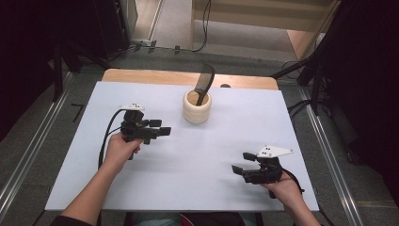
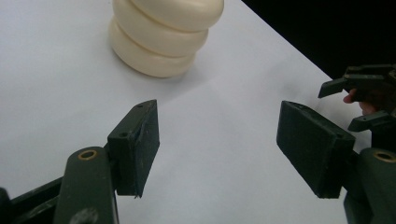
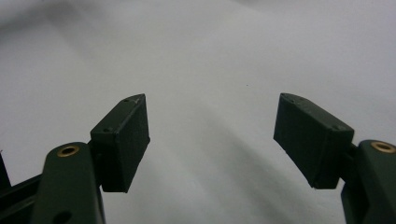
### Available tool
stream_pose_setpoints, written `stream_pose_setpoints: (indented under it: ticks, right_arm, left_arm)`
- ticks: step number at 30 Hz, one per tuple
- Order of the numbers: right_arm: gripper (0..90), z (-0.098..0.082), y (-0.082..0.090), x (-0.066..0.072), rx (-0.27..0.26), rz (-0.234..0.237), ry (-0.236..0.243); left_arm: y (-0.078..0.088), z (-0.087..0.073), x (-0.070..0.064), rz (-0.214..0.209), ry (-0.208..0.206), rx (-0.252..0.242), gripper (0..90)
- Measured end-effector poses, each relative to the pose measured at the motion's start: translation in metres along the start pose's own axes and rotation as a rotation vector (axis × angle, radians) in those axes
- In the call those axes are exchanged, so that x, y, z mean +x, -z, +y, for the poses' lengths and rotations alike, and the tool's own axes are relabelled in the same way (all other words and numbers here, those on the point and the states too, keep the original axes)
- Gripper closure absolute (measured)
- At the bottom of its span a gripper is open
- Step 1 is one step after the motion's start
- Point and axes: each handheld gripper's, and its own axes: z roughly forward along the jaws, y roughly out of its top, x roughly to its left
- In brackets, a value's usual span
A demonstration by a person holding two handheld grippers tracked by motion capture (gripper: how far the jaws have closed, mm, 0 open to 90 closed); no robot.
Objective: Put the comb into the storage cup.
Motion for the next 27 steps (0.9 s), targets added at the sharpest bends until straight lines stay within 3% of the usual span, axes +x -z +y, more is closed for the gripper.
stream_pose_setpoints:
  ticks: [27]
  right_arm:
    - [24.8, 0.000, -0.001, -0.002, 0.000, -0.003, -0.007]
  left_arm:
    - [0.019, -0.032, -0.023, 0.030, -0.078, 0.067, 30.6]
